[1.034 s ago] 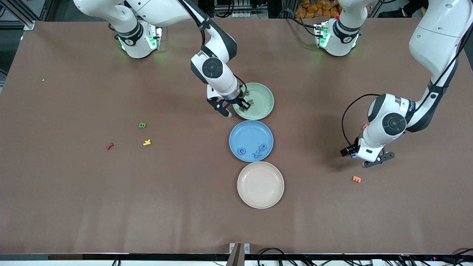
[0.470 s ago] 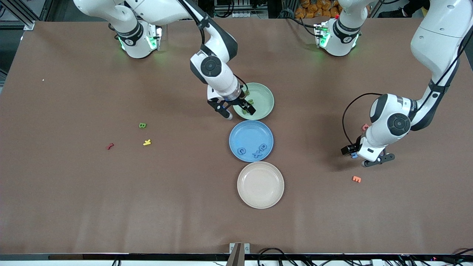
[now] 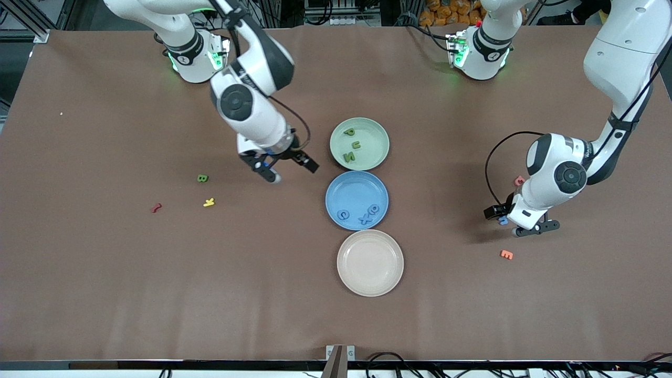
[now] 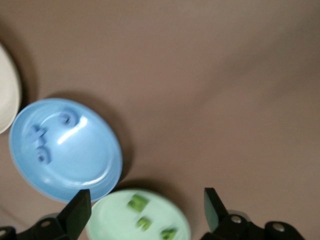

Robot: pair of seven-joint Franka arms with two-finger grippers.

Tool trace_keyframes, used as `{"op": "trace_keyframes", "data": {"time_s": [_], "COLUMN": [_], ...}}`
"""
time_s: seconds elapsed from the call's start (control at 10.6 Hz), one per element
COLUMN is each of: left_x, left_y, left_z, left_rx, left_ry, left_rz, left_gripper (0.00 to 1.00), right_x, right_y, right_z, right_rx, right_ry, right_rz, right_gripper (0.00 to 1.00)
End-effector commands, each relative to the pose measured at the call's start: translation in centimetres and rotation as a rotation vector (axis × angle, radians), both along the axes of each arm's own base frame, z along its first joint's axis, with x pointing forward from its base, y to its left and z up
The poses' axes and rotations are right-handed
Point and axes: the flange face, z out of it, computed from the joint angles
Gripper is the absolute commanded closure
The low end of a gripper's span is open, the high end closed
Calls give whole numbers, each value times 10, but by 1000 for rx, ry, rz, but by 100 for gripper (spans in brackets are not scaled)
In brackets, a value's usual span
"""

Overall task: Sort letters by color into matching plates
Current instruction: 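Move the right gripper back to the green B while the left gripper grasps blue E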

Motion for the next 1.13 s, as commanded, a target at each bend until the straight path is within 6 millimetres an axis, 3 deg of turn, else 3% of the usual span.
{"op": "trace_keyframes", "data": {"time_s": [0.0, 0.09, 0.19, 0.28, 0.38, 0.75, 1.03], "left_x": [1, 1, 1, 2, 3, 6, 12], "left_y": [0, 1, 0, -1, 0, -7, -7], "left_z": [0, 1, 1, 0, -2, -1, 7], "left_rx": [-18, -17, -18, -19, -21, -23, -20], "left_ry": [-8, -10, -9, -9, -8, -14, -33], "left_rz": [-11, -10, -8, 1, 7, 35, 33], "left_gripper": [0, 1, 35, 85, 100, 100, 100], "right_x": [-10, -12, -9, -5, -2, -12, -18], "right_y": [-114, -142, -171, -196, -219, -277, -301], "right_z": [-12, -19, -26, -32, -38, -57, -78], "right_rx": [-38, -41, -40, -33, -28, -82, -122], "right_ry": [-24, -25, -28, -37, -44, -108, -180], "right_rz": [178, 240, 303, 371, 413, 557, 619], "right_gripper": [1, 1, 1, 1, 1, 4, 5]}}
